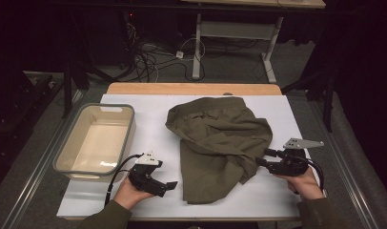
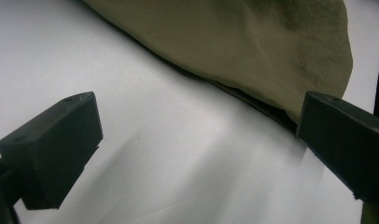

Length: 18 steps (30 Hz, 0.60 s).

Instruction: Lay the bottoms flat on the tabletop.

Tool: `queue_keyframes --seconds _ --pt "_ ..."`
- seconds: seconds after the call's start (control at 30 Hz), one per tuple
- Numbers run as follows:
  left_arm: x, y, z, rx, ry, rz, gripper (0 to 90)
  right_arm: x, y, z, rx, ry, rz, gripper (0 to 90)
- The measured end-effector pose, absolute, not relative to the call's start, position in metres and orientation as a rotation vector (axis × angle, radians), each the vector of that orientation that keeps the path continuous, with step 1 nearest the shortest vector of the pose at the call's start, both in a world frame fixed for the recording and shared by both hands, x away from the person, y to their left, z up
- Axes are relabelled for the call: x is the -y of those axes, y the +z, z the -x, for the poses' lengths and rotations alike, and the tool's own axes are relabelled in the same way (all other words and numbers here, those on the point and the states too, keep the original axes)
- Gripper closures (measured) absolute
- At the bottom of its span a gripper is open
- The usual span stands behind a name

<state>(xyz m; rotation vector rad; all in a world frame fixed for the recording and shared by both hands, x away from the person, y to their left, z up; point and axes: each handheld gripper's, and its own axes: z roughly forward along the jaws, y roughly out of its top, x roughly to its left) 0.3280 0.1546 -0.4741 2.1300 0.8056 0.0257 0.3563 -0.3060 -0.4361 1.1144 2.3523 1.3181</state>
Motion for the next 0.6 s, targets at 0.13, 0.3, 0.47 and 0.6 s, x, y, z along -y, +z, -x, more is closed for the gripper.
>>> queue_keyframes --seconds 0.13,0.3,0.47,0.6 --pt "-0.155 -0.474 -0.328 -0.805 0.025 -2.132 0.0 0.299 -0.439 -0.352 -2.380 1.337 -1.085 41.8" --pt "-0.155 -0.474 -0.327 -0.801 0.027 -2.133 0.0 0.296 -0.440 -0.347 -2.396 1.336 -1.065 41.2" --pt "-0.155 -0.474 -0.328 -0.803 0.024 -2.132 0.0 0.290 -0.443 -0.341 -2.420 1.349 -1.034 41.0" --pt "-0.154 -0.474 -0.328 -0.802 0.025 -2.133 0.0 0.285 -0.444 -0.338 -2.448 1.362 -1.004 40.5"
